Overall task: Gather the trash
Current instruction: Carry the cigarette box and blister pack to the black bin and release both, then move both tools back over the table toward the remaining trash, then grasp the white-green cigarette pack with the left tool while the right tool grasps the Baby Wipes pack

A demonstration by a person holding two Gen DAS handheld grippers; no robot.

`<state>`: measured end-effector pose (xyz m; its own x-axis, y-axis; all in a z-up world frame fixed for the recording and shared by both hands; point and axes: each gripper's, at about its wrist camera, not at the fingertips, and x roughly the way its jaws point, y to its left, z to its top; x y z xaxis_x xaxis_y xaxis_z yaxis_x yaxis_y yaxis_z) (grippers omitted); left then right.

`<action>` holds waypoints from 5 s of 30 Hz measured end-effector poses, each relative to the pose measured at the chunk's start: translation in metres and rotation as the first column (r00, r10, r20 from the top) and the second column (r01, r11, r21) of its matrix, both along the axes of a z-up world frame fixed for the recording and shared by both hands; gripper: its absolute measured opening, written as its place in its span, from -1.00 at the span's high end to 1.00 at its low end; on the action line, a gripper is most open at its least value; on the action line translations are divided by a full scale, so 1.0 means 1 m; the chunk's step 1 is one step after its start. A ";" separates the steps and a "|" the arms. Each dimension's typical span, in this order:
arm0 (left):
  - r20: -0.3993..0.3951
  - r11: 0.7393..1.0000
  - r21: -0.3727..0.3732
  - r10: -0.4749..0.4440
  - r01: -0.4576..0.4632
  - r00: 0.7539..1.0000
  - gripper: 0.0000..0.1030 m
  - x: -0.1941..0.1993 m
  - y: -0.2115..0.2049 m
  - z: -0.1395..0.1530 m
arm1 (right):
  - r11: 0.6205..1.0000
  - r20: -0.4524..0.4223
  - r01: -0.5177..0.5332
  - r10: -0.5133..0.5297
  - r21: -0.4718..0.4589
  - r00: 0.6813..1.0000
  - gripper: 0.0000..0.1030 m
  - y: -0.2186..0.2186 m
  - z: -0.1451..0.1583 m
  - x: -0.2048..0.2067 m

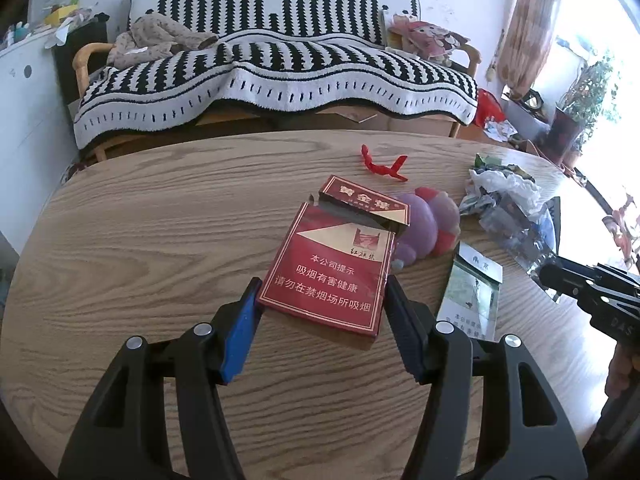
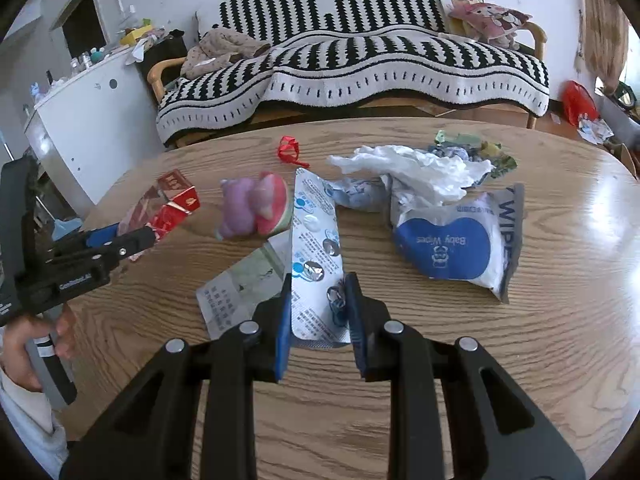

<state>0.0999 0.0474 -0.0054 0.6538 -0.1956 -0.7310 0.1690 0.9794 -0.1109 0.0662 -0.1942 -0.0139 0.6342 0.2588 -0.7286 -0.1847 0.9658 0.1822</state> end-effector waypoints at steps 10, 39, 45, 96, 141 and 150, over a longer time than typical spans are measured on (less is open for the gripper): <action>-0.013 1.000 0.002 0.000 0.000 1.000 -0.15 -0.003 0.002 -0.001 | 1.000 -0.007 0.020 -0.020 -0.007 1.000 0.52 0.001 -0.003 0.001; 0.009 0.804 -0.042 -0.594 0.593 0.805 -0.15 -0.237 -0.313 0.076 | 0.901 0.146 0.421 -0.432 0.102 0.890 0.52 -0.239 0.076 -0.306; -0.184 0.656 -0.034 -0.745 0.754 0.641 -0.15 -0.302 -0.422 -0.006 | 0.793 -0.063 0.598 -0.595 0.117 0.802 0.52 -0.310 -0.002 -0.385; -0.198 0.993 0.111 -0.024 0.046 0.980 -0.88 -0.035 -0.115 -0.034 | 0.998 -0.047 0.042 -0.044 -0.035 0.998 -0.87 -0.125 -0.021 -0.040; -0.080 0.996 0.049 -0.067 0.071 0.995 -0.11 -0.009 -0.131 -0.027 | 0.985 0.013 0.107 -0.110 0.135 0.994 0.44 -0.120 -0.031 0.009; -0.072 0.998 0.022 -0.051 0.052 0.996 -0.11 -0.008 -0.124 -0.023 | 0.976 0.113 0.032 -0.058 0.217 0.992 0.48 -0.112 0.005 -0.034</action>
